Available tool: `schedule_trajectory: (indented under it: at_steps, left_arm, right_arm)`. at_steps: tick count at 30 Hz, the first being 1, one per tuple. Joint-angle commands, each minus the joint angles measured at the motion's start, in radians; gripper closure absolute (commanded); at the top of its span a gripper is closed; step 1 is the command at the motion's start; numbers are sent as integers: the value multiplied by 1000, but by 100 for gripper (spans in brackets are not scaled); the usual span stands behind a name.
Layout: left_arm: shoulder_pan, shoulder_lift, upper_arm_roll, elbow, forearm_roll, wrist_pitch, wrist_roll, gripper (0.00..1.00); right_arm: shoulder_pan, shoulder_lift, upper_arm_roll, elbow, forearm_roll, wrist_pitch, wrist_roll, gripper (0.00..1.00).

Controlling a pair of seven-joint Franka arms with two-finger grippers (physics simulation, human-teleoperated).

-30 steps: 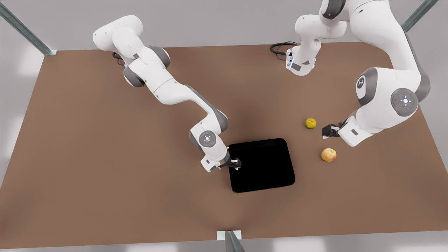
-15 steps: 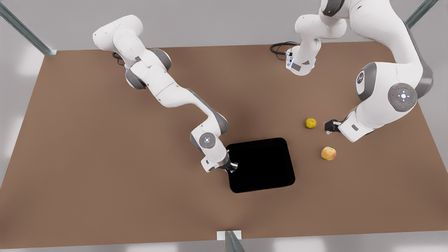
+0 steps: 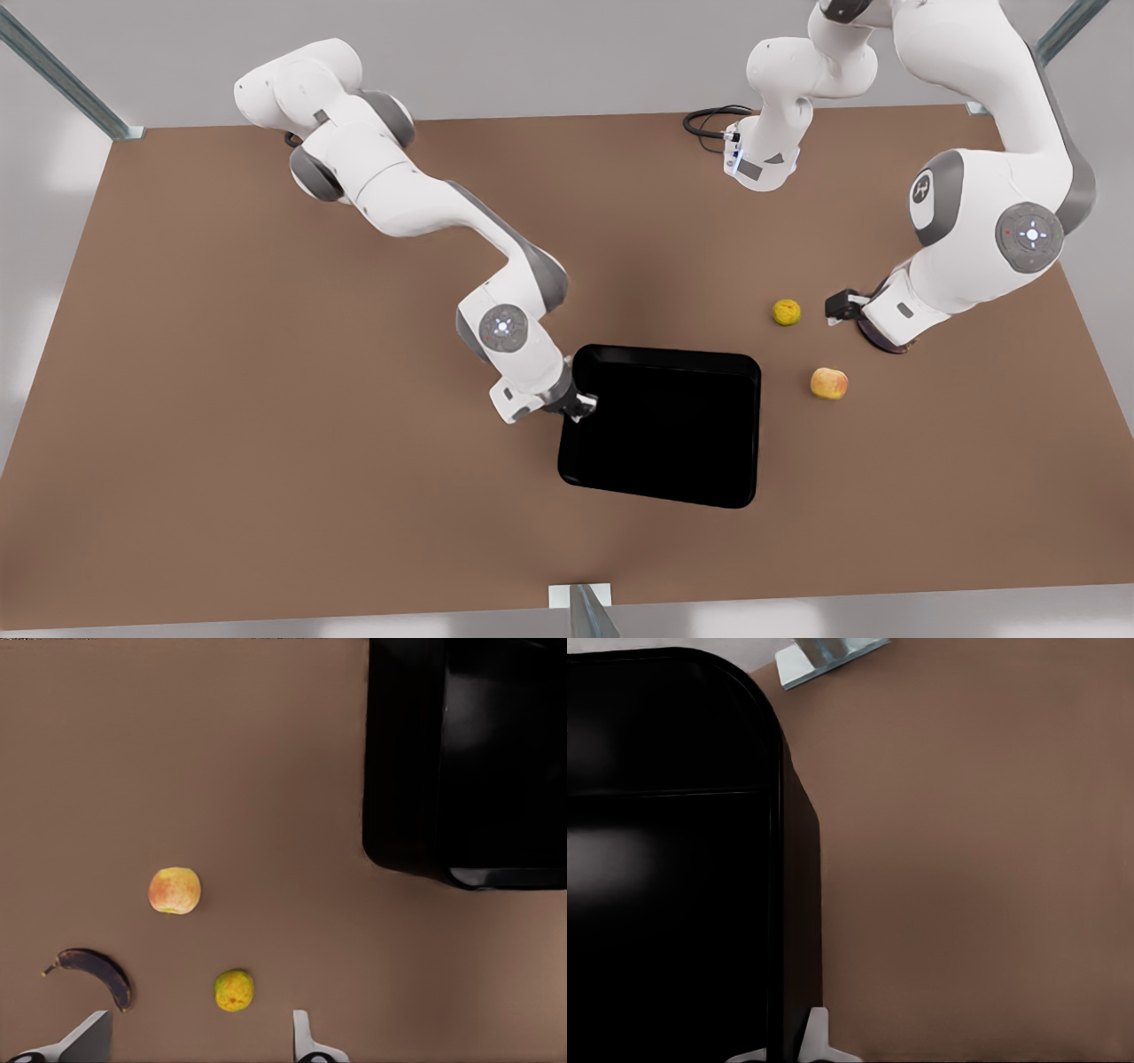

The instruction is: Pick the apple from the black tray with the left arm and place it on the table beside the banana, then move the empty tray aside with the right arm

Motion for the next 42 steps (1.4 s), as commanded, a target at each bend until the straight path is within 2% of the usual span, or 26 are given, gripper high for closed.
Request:
schedule_trajectory:
  at_steps: [1, 5, 10, 14, 17, 21, 23, 33, 34, 35, 36, 37, 38, 40, 41, 42]
  left_arm:
    - [6, 26, 1, 25, 5, 5, 20, 0]
    - [30, 43, -4, 58, 36, -1, -69, 0]
    - [21, 48, -4, 58, 47, -1, -66, 0]
    - [3, 55, -6, 65, 51, 0, -65, 0]
    - [-11, 61, -4, 65, 51, 0, -65, 0]
    - [-11, 63, -4, 65, 51, 0, -72, 0]
    - [-11, 63, -4, 65, 51, 0, -72, 0]
    - [-8, 68, -1, 67, 51, 5, -65, 0]
    - [-10, 68, -1, 65, 51, 5, -65, 0]
    - [-10, 68, -1, 65, 51, 5, -65, 0]
    - [-10, 68, -1, 65, 51, 5, -65, 0]
    - [-10, 68, -1, 65, 51, 5, -65, 0]
    - [-10, 68, -1, 65, 51, 5, -65, 0]
    - [-11, 68, -1, 65, 44, 5, -71, 0]
    - [-11, 68, -2, 65, 33, 5, -72, 0]
    - [-11, 68, -2, 61, 20, 8, -72, 0]
  right_arm:
    - [-25, -54, 0, 0, -3, -364, -240, 85]
    - [-137, -150, 2, 0, 0, -649, -515, 86]
    - [-301, -222, 0, 2, 0, -829, -814, 86]
    - [-467, -263, -6, 2, -4, -893, -1096, 87]
    - [-545, -266, -21, 2, -11, -916, -1231, 87]
    - [-553, -272, -197, 0, -3, -922, -1440, 87]
    - [-562, -268, -248, 0, -4, -912, -1524, 87]
    - [-600, -147, -343, -9, -3, -703, -1696, 85]
    - [-600, -140, -343, -9, -3, -701, -1698, 80]
    - [-600, -140, -343, -9, -3, -700, -1682, 64]
    - [-599, -140, -343, -9, -1, -700, -1632, 41]
    - [-599, -140, -342, -9, 5, -701, -1604, 22]
    - [-599, -145, -335, -9, 6, -701, -1603, 12]
    - [-599, -185, -331, -8, 123, -721, -1557, 0]
    - [-593, -235, -306, -6, 198, -744, -1450, 0]
    - [-593, -291, -186, -6, 183, -804, -1212, 0]
